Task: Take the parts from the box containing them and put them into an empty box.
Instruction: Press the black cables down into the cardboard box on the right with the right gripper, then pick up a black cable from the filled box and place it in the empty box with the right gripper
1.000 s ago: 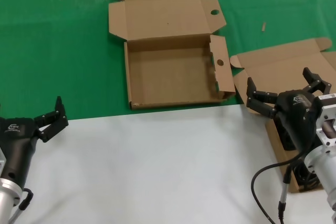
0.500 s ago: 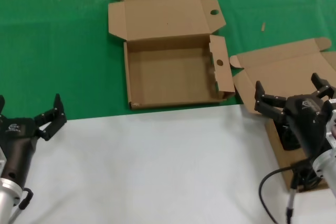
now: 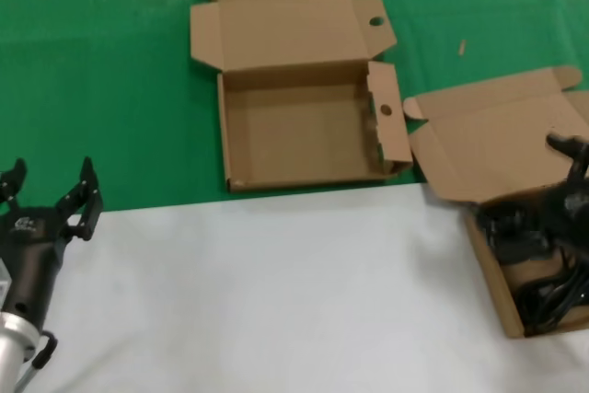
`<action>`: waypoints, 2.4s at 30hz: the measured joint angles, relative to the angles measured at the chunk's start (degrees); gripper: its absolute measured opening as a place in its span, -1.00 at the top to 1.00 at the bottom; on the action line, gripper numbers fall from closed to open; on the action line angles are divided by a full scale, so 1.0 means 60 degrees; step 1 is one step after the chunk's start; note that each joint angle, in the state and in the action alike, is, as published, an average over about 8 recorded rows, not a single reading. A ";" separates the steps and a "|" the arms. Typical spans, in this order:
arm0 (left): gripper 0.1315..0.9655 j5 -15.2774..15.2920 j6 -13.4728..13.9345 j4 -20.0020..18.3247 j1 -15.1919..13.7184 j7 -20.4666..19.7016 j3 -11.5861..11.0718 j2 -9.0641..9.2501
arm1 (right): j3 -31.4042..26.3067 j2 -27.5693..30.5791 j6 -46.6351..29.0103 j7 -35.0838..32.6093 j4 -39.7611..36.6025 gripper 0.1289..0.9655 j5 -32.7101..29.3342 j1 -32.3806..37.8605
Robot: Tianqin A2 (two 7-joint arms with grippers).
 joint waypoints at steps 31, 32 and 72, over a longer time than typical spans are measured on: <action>0.90 0.0002 0.0000 0.0000 0.0000 -0.0004 0.0000 0.0000 | -0.3657 0.0662 -1.0558 -0.4710 -0.6171 -0.89 -0.3503 0.8441; 0.92 0.0002 0.0000 0.0000 0.0000 -0.0004 0.0000 0.0000 | -0.3721 0.0543 -1.0629 -0.4797 -0.6359 -0.88 -0.3609 0.8635; 0.98 0.0003 0.0000 0.0000 0.0000 -0.0004 0.0000 0.0000 | -0.4310 -0.0293 -1.2050 -0.4487 -0.7625 0.74 -0.4798 1.0690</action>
